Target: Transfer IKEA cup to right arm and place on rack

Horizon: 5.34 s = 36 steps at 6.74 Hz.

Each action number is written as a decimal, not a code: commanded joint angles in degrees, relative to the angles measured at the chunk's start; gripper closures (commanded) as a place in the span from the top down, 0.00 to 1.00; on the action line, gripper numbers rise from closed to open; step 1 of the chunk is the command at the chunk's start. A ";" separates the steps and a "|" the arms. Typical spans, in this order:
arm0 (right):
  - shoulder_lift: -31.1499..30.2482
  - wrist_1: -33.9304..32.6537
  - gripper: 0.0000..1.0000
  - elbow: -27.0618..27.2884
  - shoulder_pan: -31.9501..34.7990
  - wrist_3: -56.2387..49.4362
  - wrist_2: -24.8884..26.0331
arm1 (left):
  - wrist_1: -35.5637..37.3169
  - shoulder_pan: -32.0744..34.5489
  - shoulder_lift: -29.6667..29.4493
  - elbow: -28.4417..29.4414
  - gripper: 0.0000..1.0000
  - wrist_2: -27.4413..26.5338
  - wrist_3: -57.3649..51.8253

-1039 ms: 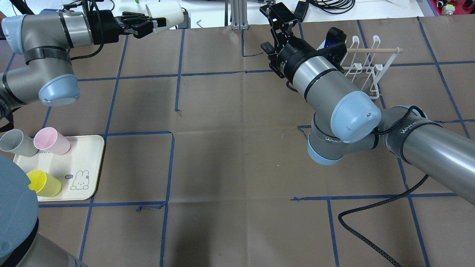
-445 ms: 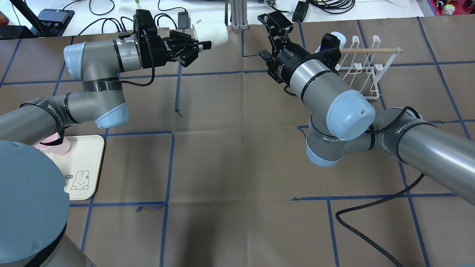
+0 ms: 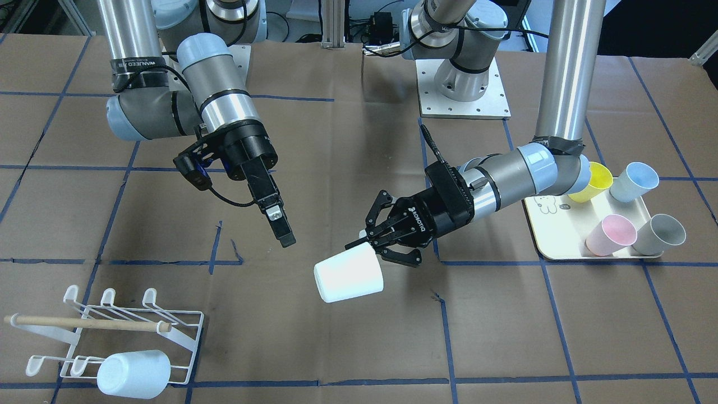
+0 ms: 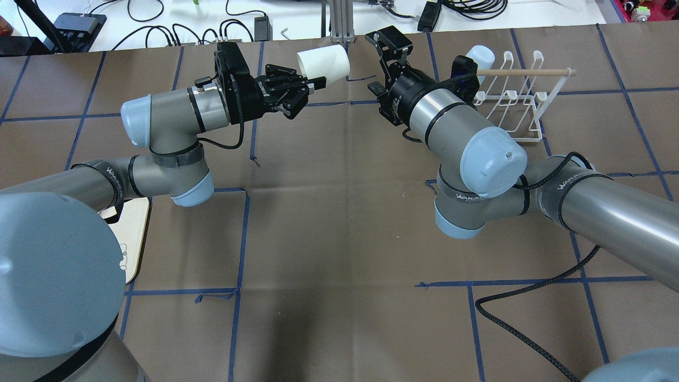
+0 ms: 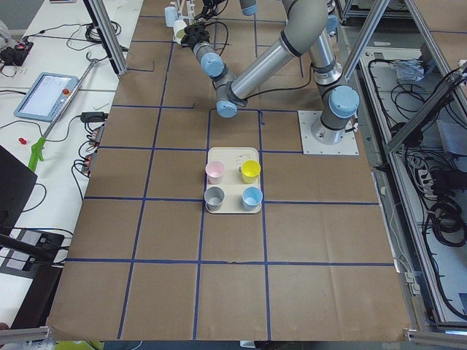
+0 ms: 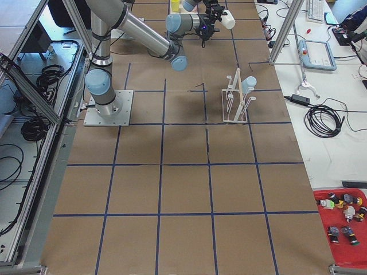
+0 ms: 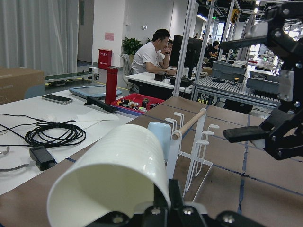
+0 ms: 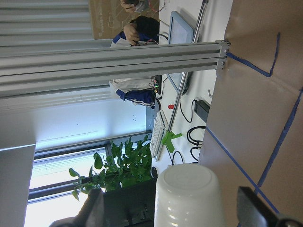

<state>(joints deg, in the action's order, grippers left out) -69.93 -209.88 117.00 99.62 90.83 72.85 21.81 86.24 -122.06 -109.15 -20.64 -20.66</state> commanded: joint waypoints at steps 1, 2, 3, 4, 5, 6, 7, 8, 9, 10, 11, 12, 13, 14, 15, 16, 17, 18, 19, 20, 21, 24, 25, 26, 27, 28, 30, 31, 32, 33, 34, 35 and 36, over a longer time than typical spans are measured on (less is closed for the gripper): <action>2.07 0.09 1.00 -1.07 1.36 0.22 0.19 | 4.38 1.38 -0.46 -0.37 0.06 -1.07 3.34; 2.16 0.70 0.99 -0.72 1.63 0.74 1.58 | 4.47 1.38 -0.55 -0.45 0.07 -1.07 3.34; 1.99 1.57 0.99 -0.29 1.98 1.10 4.03 | 4.47 1.38 -0.46 -0.37 0.07 -1.07 3.43; 2.16 2.54 0.99 -0.89 2.07 1.19 4.23 | 4.38 1.38 -0.55 -0.19 0.07 -1.15 3.52; 2.42 2.72 0.99 -2.11 2.07 1.19 4.32 | 4.38 1.38 -0.55 -0.10 0.07 -1.15 3.52; 2.51 3.33 0.99 -2.65 2.42 1.01 4.23 | 4.47 1.47 -0.55 -0.27 0.08 -1.15 3.52; 2.86 3.34 0.99 -3.00 2.69 0.75 4.23 | 4.47 1.47 -0.55 -0.19 0.08 -1.15 3.52; 4.26 3.34 0.99 -4.14 3.47 0.84 4.23 | 4.47 1.47 -0.55 -0.19 0.08 -1.15 3.52; 5.49 3.34 0.99 -5.80 4.00 0.92 4.32 | 4.47 1.47 -0.55 -0.10 0.08 -1.15 3.52; 6.20 3.34 0.99 -6.69 4.01 0.92 4.32 | 4.47 1.39 -0.55 -0.10 0.08 -1.15 3.52; 6.38 3.34 1.00 -6.96 4.09 0.92 4.23 | 4.56 1.47 -0.55 -0.10 0.08 -1.15 3.52; 6.56 3.34 0.99 -7.31 4.10 0.92 4.23 | 4.64 1.47 -0.55 -0.10 0.08 -1.15 3.52; 7.43 3.34 0.99 -7.57 4.10 0.84 4.15 | 4.73 1.39 -0.55 -0.19 0.09 -1.15 3.52; 7.78 3.34 0.99 -8.53 4.36 0.84 4.14 | 4.73 1.38 -0.55 -0.10 0.09 -1.15 3.52; 8.22 3.51 0.98 -8.89 4.97 0.58 4.14 | 4.73 1.38 -0.55 -0.10 0.09 -1.15 3.52; 8.23 3.60 0.98 -8.89 5.06 0.22 4.14 | 4.73 1.47 -0.55 -0.10 0.09 -1.15 3.52; 8.23 3.69 0.97 -8.98 5.06 0.22 4.23 | 4.73 1.47 -0.55 -0.10 0.09 -1.15 3.52; 8.23 3.60 0.82 -8.98 5.06 0.13 4.15 | 4.73 1.39 -0.55 -0.10 0.09 -1.15 3.52; 8.23 3.60 0.71 -8.90 5.06 0.22 3.97 | 4.73 1.38 -0.46 -0.10 0.09 -1.15 3.52; 8.14 3.60 0.60 -8.89 5.06 0.22 3.79 | 4.73 1.47 -0.55 -0.10 0.10 -1.15 3.52; 8.05 3.60 0.52 -8.89 5.06 0.13 3.62 | 4.73 1.39 -0.46 -0.10 0.13 -1.15 3.52; 7.96 3.69 0.47 -8.89 5.06 0.22 3.53 | 6.73 1.47 -0.46 0.25 0.50 -4.03 5.71; 7.88 3.69 0.47 -8.81 5.06 0.22 3.53 | 7.54 1.56 -0.55 0.25 0.73 -4.40 8.41; 7.79 3.69 0.47 -8.81 5.06 0.22 3.53 | 7.72 1.56 -0.55 0.25 0.91 -4.32 9.31; 7.79 3.69 0.47 -8.81 5.06 0.22 3.53 | 7.72 1.56 -0.11 0.25 0.96 -4.32 9.58; 7.79 3.69 0.47 -8.89 5.06 0.31 3.53 | 7.72 0.69 0.76 -0.10 0.97 -3.45 9.84; 7.70 3.69 0.47 -8.98 4.98 0.13 3.53 | 8.51 -4.12 0.86 -0.89 0.96 -2.48 9.93; 7.61 3.69 0.47 -8.98 4.37 -0.39 3.53 | 8.51 -6.59 0.77 -0.89 0.96 -0.73 9.93; 7.53 3.69 0.43 -9.07 3.14 -1.87 3.44 | 8.43 -7.22 0.51 -0.80 0.96 -0.72 10.11; 7.35 3.69 0.39 -9.07 0.69 -5.54 3.27 | 7.55 -7.23 -0.02 0.24 0.96 -1.41 10.20; 6.74 3.43 0.34 -8.90 -2.20 -12.71 3.27 | 2.67 -7.32 0.33 1.12 0.96 -7.25 10.28; 5.86 3.43 0.33 -8.37 -4.84 -21.49 3.27 | -6.25 -6.97 3.03 2.52 0.97 -16.27 11.68; 4.72 3.69 0.24 -8.28 -6.87 -30.10 3.53 | -15.39 -6.53 5.32 3.15 0.96 -24.36 15.17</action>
<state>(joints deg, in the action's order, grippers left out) -64.05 -206.37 108.48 95.35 70.42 76.18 16.14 79.32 -119.21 -106.97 -35.95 -8.45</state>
